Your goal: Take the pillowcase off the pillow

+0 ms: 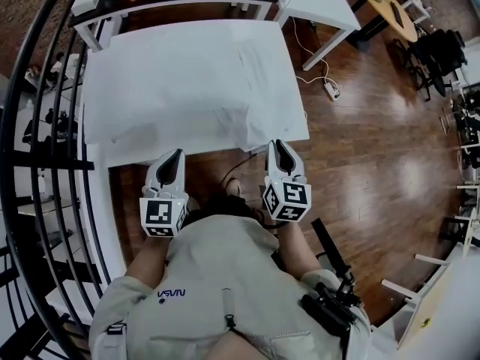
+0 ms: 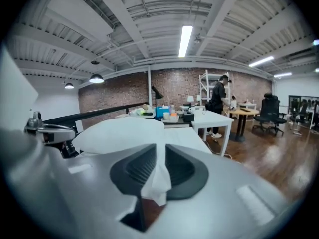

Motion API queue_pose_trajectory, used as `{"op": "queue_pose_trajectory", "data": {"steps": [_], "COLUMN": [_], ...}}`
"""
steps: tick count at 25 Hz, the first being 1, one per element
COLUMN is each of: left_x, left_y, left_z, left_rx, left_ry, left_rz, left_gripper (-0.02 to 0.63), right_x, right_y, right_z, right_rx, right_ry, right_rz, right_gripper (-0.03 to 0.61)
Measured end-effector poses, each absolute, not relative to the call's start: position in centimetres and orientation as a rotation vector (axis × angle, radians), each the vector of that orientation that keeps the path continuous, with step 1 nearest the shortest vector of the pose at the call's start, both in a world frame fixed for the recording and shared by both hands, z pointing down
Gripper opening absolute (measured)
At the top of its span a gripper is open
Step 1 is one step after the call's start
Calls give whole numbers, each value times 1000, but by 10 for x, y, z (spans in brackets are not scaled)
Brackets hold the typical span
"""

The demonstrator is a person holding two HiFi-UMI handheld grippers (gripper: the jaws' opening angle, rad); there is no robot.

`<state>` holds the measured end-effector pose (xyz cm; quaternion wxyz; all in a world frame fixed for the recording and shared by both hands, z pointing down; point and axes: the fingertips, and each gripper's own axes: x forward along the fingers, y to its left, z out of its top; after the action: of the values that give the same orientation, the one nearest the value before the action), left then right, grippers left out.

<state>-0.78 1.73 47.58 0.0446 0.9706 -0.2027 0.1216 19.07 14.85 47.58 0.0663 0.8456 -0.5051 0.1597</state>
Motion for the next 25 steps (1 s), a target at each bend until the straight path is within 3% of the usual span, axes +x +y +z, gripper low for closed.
{"op": "queue_pose_trajectory", "data": {"steps": [3, 11, 18, 25], "left_x": [-10, 5, 13, 9], "left_y": [25, 56, 68, 65], "left_z": [466, 462, 459, 457], "left_rx": [2974, 2955, 2942, 2927], "left_ry": [-667, -734, -781, -861], "left_rz": [323, 353, 376, 378], "left_gripper": [6, 6, 6, 6], "right_x": [191, 190, 204, 247], "right_y": [154, 115, 52, 65], "right_z": [476, 468, 550, 637], "right_rx": [2564, 2407, 2110, 2061], "right_ry": [-1540, -1829, -1872, -1623], "right_rz": [454, 378, 542, 785], "right_gripper": [8, 5, 5, 5]}}
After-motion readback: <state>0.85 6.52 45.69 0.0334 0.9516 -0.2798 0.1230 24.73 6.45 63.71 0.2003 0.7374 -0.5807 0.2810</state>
